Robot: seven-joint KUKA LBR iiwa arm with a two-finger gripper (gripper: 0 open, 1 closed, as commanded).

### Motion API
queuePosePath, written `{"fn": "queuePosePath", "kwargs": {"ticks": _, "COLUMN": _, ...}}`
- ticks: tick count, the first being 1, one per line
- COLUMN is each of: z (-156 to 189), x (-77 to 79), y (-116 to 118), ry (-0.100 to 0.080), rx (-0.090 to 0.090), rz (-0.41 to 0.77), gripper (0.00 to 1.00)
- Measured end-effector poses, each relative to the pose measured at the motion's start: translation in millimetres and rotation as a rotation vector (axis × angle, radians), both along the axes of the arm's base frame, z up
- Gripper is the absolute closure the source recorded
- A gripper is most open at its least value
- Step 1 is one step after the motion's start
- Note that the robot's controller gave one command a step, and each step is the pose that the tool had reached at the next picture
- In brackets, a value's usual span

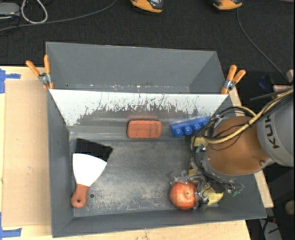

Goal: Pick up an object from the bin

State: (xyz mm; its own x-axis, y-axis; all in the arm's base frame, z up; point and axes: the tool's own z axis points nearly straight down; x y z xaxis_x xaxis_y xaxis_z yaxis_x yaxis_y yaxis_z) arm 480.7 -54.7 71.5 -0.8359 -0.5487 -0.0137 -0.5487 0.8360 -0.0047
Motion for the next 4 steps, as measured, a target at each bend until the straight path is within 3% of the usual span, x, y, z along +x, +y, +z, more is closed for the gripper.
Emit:
{"fn": "queuePosePath", "kwargs": {"ticks": 1, "z": 0, "x": 0.0, "y": 0, "ry": 0.000, "rx": 0.000, "rz": 0.001, "gripper": 1.00}}
{"fn": "queuePosePath", "kwargs": {"ticks": 2, "z": 19, "x": -2.5, "y": 1, "ry": 0.010, "rx": 0.002, "rz": 0.000, "gripper": 1.00}}
{"fn": "queuePosePath", "kwargs": {"ticks": 3, "z": 48, "x": -1.9, "y": 2, "ry": 0.008, "rx": 0.002, "rz": -0.002, "gripper": 1.00}}
{"fn": "queuePosePath", "kwargs": {"ticks": 4, "z": 55, "x": -1.9, "y": 2, "ry": 0.007, "rx": 0.003, "rz": -0.003, "gripper": 1.00}}
